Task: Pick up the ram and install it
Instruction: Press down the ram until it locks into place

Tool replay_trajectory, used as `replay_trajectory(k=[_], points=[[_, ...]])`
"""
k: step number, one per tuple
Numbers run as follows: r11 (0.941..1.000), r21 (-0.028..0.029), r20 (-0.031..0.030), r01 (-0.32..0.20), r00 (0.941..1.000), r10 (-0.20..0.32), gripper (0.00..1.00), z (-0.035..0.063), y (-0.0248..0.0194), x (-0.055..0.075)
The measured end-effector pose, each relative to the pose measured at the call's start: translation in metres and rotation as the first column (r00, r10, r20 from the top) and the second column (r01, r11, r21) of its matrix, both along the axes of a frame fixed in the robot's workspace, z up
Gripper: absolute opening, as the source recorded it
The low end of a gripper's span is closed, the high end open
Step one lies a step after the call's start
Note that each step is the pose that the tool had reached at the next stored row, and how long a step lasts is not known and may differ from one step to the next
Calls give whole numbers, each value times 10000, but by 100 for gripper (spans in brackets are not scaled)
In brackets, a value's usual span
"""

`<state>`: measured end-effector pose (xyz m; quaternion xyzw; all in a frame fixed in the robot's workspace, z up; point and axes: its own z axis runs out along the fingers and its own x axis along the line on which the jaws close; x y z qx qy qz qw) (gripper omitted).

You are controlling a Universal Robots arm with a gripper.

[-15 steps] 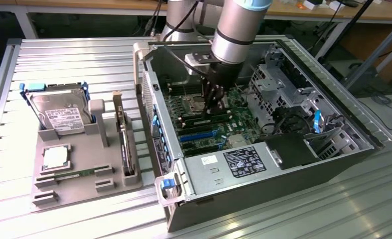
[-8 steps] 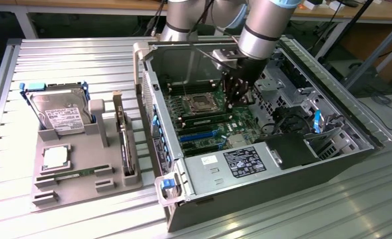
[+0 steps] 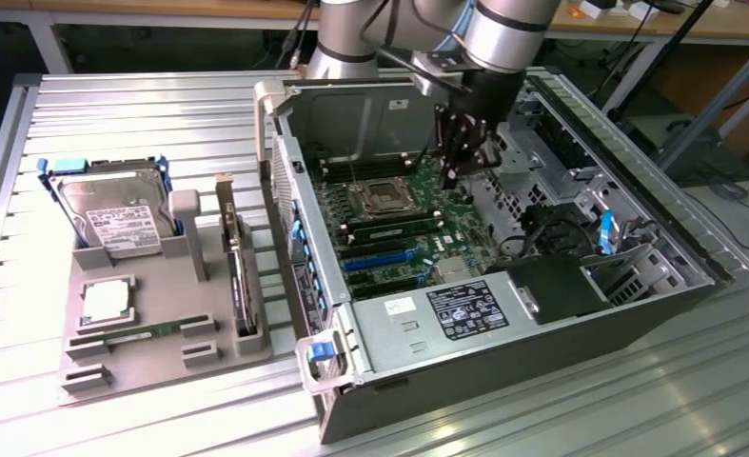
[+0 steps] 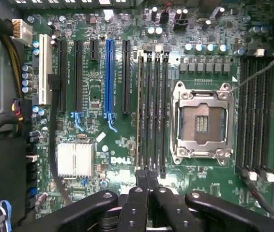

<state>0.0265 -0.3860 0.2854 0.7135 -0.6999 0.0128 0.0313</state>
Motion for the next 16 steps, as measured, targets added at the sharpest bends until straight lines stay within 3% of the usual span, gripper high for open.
replay_trajectory(k=[2, 3, 4, 16], points=[[10000, -38, 18, 57, 10000, -57, 10, 169, 41, 0], [9999, -65, 18, 83, 10000, -83, 10, 307, 71, 0], [9999, -67, 20, 90, 10000, -90, 10, 339, 73, 1], [9999, -68, 19, 104, 9999, -104, 10, 350, 73, 0]])
